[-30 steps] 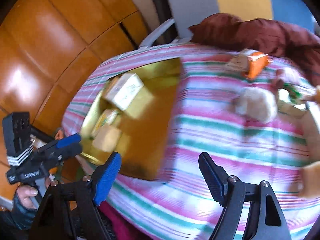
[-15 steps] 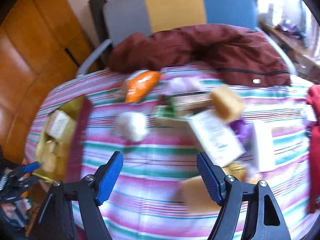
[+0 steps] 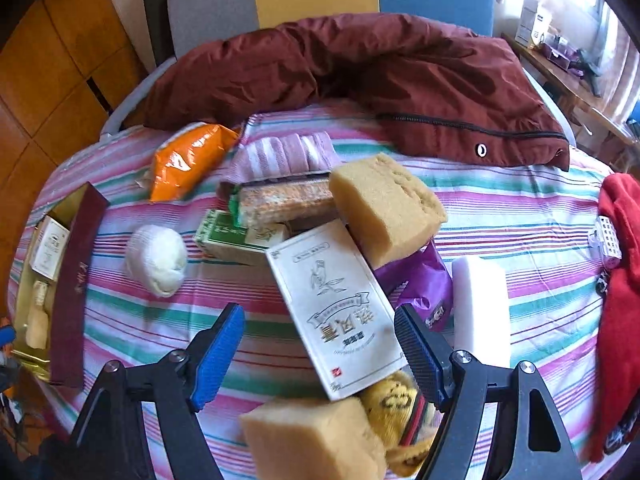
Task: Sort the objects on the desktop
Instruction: 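Grasp the white printed box with the right gripper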
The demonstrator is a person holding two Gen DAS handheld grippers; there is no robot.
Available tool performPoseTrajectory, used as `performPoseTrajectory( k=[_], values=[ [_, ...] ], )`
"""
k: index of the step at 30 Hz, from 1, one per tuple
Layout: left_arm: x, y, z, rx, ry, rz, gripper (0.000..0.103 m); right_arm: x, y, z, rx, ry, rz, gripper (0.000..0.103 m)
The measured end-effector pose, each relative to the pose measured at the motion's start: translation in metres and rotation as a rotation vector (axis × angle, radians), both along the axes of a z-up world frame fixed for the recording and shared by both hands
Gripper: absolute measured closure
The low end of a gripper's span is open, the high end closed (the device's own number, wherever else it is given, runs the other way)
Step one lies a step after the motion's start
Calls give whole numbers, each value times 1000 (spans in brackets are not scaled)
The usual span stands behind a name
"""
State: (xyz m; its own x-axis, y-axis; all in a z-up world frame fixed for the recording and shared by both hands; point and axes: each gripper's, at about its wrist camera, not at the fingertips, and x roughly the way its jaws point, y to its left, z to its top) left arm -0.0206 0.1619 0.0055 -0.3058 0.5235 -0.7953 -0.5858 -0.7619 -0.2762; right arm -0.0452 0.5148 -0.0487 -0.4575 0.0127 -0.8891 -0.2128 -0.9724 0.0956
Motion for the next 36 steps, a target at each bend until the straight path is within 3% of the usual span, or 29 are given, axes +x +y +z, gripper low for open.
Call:
performPoseTrajectory(
  k=[3,6,12,15,18,24,36],
  values=[
    [-4,18,0,-20,0,-27,31,-2,2,-4,-13,-5,14,27],
    [-11,36,-3,-26,-19,-45,31,-4,-6,-8,42,-23,54,43],
    [-33,71,-12,-30,-90,-23,31,-7,-18,-13,82,-43,108,49],
    [-48,87,-17,-44,-115,5,30,-6,-24,-12,97,-43,128,51],
    [-63,103,-27,-72,-139,44,21,-7,-28,-12,98,-39,143,51],
    [-91,127,-48,-152,-135,93,20,-6,-30,-6,93,-17,163,51],
    [-120,153,-78,-209,-144,109,16,-6,-41,-5,92,-15,202,51]
  ],
)
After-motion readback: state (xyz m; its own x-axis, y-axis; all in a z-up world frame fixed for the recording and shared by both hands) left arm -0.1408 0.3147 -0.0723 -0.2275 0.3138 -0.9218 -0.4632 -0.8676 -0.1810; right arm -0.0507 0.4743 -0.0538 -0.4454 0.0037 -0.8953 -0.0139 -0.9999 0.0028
